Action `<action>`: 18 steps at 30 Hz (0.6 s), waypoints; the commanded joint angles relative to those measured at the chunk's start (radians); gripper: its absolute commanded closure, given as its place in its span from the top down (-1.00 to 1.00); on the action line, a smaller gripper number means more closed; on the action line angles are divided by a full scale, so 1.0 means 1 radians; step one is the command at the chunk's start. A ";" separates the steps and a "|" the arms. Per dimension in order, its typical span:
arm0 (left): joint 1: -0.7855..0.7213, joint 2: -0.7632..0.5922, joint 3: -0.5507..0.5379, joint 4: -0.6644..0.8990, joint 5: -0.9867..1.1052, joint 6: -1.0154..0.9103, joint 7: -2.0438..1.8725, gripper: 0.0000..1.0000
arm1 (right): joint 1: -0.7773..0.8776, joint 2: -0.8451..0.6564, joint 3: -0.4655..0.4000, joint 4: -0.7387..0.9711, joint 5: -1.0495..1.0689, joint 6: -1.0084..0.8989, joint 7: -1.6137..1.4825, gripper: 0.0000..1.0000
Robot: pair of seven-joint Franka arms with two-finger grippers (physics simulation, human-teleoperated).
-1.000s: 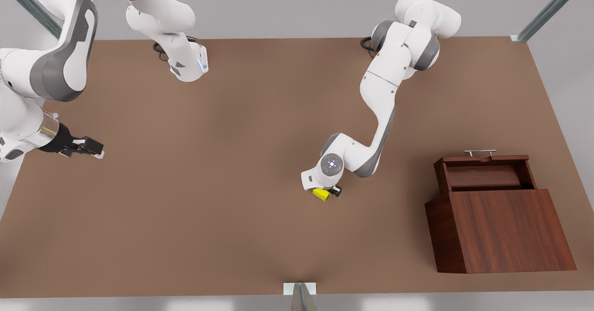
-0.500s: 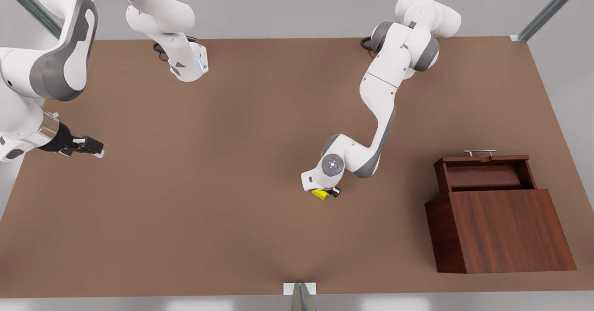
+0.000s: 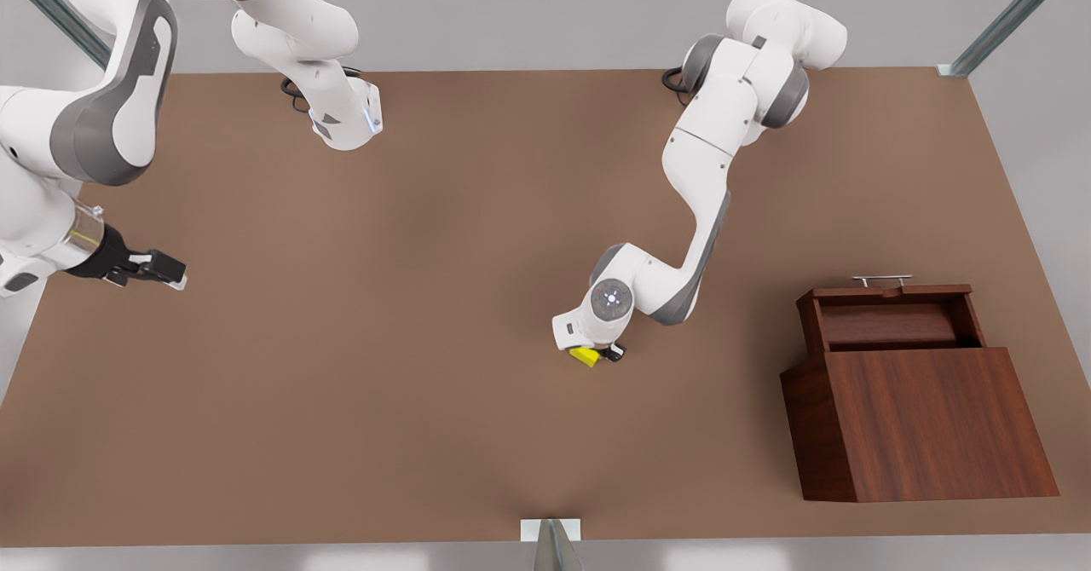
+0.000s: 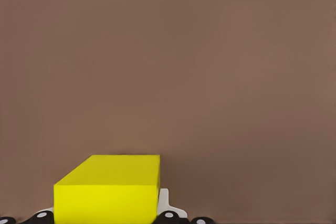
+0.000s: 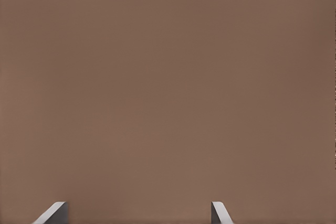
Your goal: Open the drawer with left arm, place the square in the middle with right arm, and place the square in the drawer with left arm
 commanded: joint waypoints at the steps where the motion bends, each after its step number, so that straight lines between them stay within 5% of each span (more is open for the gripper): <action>1: 0.000 -0.008 0.000 0.000 -0.009 -0.001 0.000 0.41 | 0.000 0.000 -0.001 0.000 -0.002 0.000 0.000 1.00; 11: 0.012 -0.254 0.018 -0.008 -0.006 -0.307 0.010 0.44 | 0.000 0.000 0.001 0.000 -0.002 -0.002 0.000 1.00; 18: 0.017 -0.326 0.181 -0.011 -0.075 -0.381 0.146 0.44 | 0.001 0.003 0.001 0.000 0.005 0.000 0.000 1.00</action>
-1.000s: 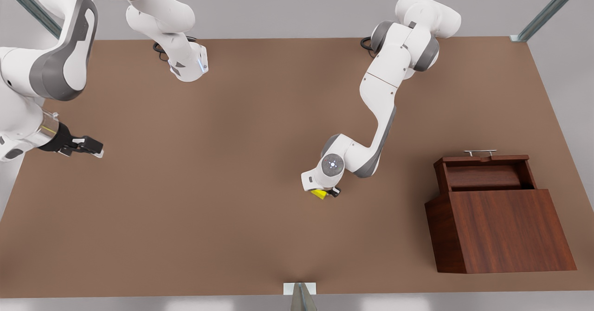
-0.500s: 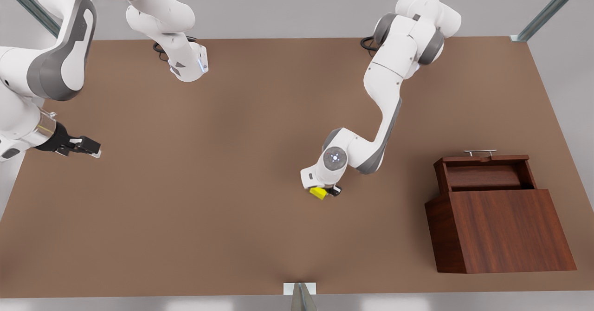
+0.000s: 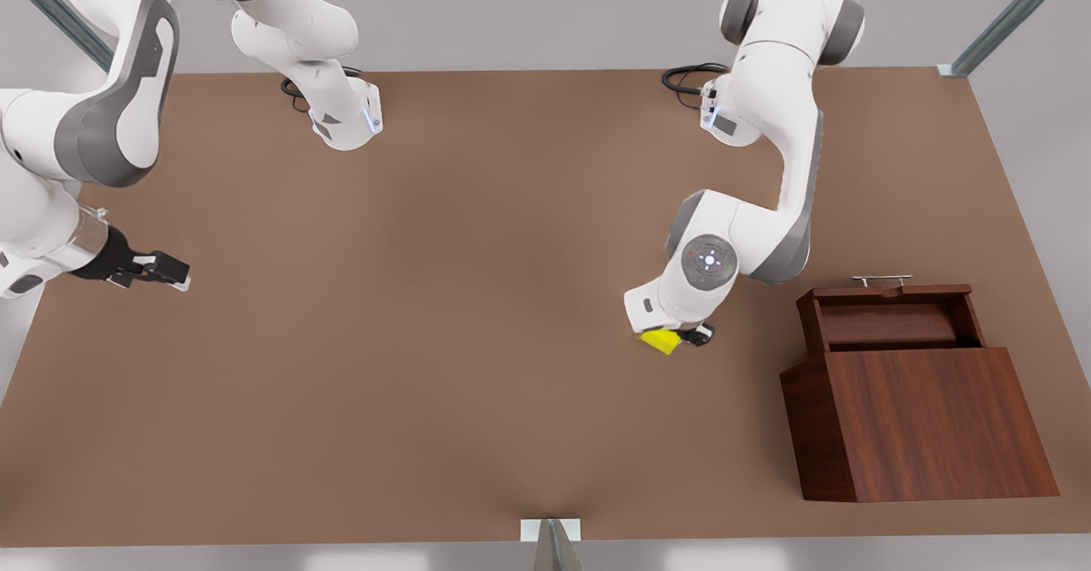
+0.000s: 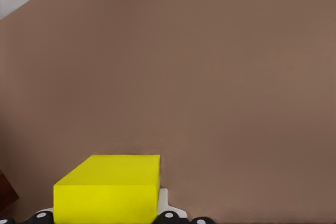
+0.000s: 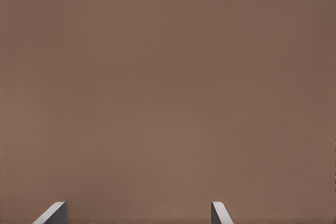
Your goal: Open the drawer with left arm, place the square in the middle with right arm, and place the square in the drawer with left arm
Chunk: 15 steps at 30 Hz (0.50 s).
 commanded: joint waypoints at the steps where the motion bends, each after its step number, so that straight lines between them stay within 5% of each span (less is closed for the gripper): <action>1: -0.001 0.000 0.012 0.000 -0.051 -0.003 0.015 0.44 | -0.002 0.000 0.000 0.000 0.000 0.000 0.000 1.00; 15: -0.004 -0.135 0.357 -0.220 -0.103 -0.087 0.447 0.43 | 0.000 0.000 0.000 0.000 -0.002 0.000 0.000 1.00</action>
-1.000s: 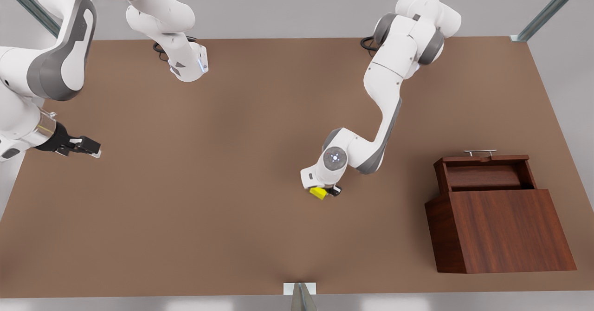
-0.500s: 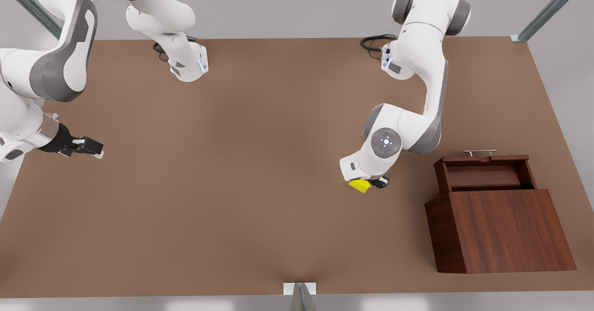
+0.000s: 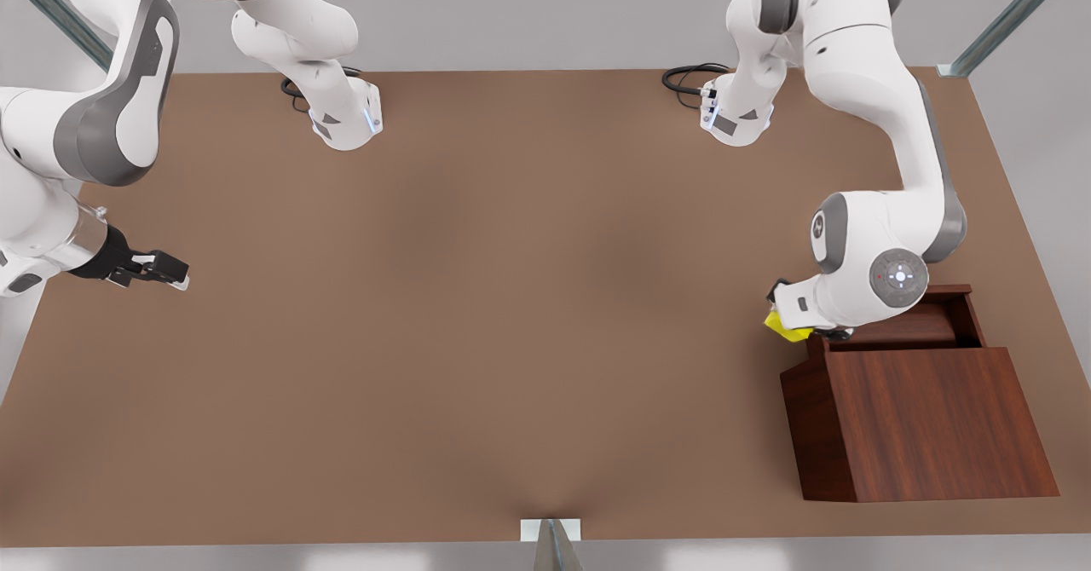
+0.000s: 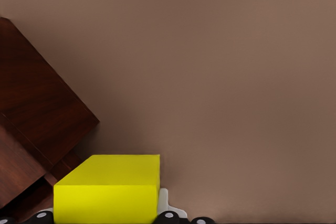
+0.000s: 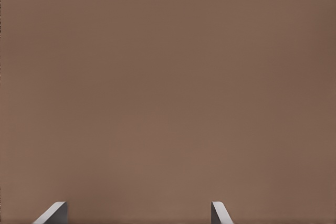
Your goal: Open the drawer with left arm, place the square in the middle with right arm, and place the square in the drawer with left arm
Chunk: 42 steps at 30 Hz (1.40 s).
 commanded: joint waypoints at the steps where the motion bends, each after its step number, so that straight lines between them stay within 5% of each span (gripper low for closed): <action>1: 0.000 0.000 0.004 0.000 -0.005 0.000 0.008 0.43 | 0.000 0.000 0.000 0.000 0.000 0.000 0.000 1.00; 22: 0.174 0.085 0.090 -0.040 0.002 0.046 0.278 0.45 | 0.005 0.003 0.001 0.000 0.003 0.002 0.000 1.00; 24: 0.181 0.088 0.090 -0.041 0.002 0.046 0.279 1.00 | 0.005 0.003 0.001 0.000 0.003 0.002 0.000 1.00; 30: 0.184 0.089 0.091 -0.035 0.001 0.030 0.267 1.00 | 0.005 0.003 0.001 0.000 0.003 0.003 0.000 1.00; 37: 0.065 0.048 0.064 0.264 -0.016 -0.146 -0.357 1.00 | 0.005 0.005 0.001 0.000 0.003 0.005 0.000 1.00; 38: 0.082 -0.013 -0.032 0.265 0.001 -0.140 -0.497 1.00 | 0.005 0.005 0.001 0.000 0.005 0.005 0.000 1.00; 41: 0.379 -0.150 -0.550 0.250 0.252 -0.138 -0.687 1.00 | 0.005 0.005 0.001 0.000 0.005 0.006 0.000 1.00; 42: 0.422 -0.196 -0.602 0.196 0.260 -0.103 -0.687 1.00 | 0.005 0.005 0.001 0.000 0.005 0.006 0.000 1.00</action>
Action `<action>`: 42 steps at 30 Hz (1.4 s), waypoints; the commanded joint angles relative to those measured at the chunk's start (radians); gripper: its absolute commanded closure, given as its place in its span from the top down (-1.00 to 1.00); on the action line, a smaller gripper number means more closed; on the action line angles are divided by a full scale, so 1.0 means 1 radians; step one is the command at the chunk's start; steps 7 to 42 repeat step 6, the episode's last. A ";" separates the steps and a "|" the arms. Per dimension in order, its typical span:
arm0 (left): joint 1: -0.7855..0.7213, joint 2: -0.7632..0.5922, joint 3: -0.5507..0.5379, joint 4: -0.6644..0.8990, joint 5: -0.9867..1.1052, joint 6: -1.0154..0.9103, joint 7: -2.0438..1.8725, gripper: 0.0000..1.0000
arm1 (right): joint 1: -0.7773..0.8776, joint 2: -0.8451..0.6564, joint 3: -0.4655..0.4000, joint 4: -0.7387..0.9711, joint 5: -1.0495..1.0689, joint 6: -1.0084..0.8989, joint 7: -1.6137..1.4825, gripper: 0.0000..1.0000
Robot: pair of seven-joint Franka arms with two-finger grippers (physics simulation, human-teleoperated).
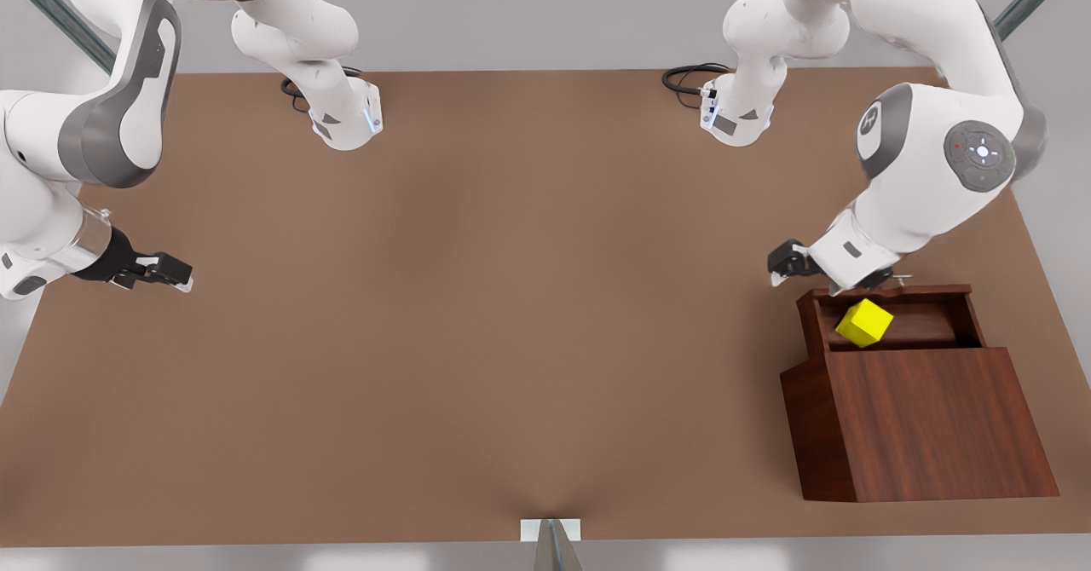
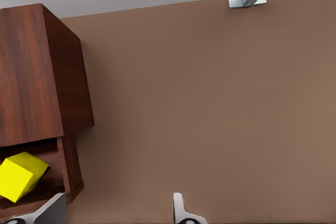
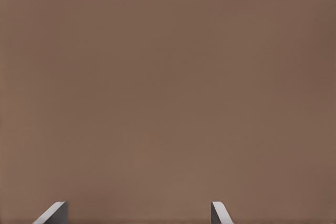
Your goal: Open the drawer with left arm, place the square in the middle with right arm, and place the square in the drawer with left arm
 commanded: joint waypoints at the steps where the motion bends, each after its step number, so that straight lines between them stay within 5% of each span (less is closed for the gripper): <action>1: -0.002 -0.010 -0.007 -0.013 0.126 0.010 0.000 1.00 | 0.000 0.000 0.000 0.000 0.000 0.000 0.000 1.00; 42: -0.002 -0.050 -0.010 -0.078 0.132 0.043 0.000 1.00 | 0.000 0.000 0.000 0.000 0.000 0.000 0.000 1.00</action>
